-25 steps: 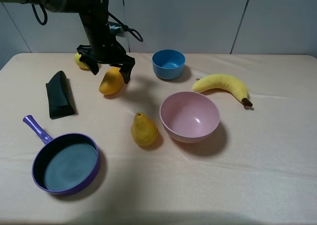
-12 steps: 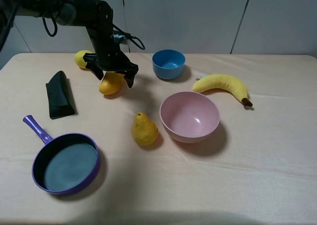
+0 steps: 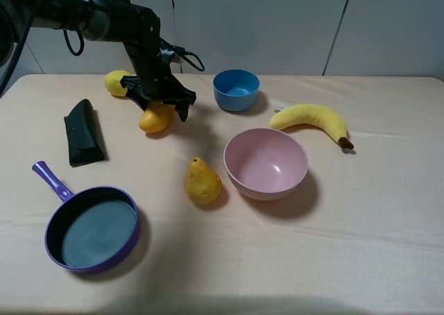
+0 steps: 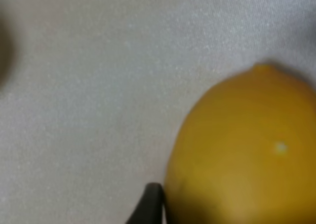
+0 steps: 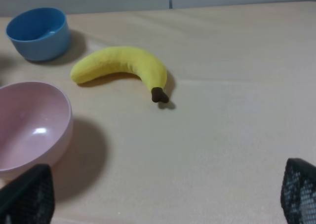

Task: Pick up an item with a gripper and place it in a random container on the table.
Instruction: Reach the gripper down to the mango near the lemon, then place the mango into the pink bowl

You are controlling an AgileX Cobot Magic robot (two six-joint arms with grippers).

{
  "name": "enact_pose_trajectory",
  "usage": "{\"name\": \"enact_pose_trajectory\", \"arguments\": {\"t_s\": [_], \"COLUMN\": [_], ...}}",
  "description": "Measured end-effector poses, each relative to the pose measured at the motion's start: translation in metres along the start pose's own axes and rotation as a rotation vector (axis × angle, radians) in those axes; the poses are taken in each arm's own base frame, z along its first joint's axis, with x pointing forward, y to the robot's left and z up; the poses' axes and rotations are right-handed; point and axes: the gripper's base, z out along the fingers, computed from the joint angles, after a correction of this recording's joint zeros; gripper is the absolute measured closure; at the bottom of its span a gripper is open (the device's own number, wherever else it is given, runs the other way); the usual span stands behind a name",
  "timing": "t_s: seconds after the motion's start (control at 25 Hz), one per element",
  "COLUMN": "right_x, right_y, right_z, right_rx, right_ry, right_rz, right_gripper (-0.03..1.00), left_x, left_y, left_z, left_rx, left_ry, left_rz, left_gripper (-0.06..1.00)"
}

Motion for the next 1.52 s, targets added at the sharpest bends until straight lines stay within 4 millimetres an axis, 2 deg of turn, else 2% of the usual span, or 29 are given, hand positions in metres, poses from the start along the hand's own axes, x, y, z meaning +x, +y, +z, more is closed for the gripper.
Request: {"name": "enact_pose_trajectory", "arguments": {"t_s": [0.2,0.36,1.0,1.12,1.52], "right_x": [0.0,0.0,0.0,0.0,0.0], "right_y": [0.0,0.0,0.0,0.0,0.0], "right_z": [0.0,0.0,0.0,0.0,0.0], "right_rx": [0.0,0.0,0.0,0.0,0.0], "right_ry": [0.0,0.0,0.0,0.0,0.0], "right_rz": [0.0,0.0,0.0,0.0,0.0], "right_gripper": [0.27,0.27,0.27,0.27,0.27], "left_x": [0.0,0.0,0.0,-0.002,-0.008], "left_y": [0.0,0.0,0.0,0.001,0.005], "left_z": [0.0,0.0,-0.002,-0.01,-0.059], "left_rx": [-0.001,-0.002,-0.002,-0.003,-0.004], "left_ry": [0.0,0.001,0.002,0.001,-0.04], "left_rz": [0.0,-0.015,-0.032,-0.039,-0.057], "left_gripper": [0.18,0.33,0.33,0.33,0.33]}}
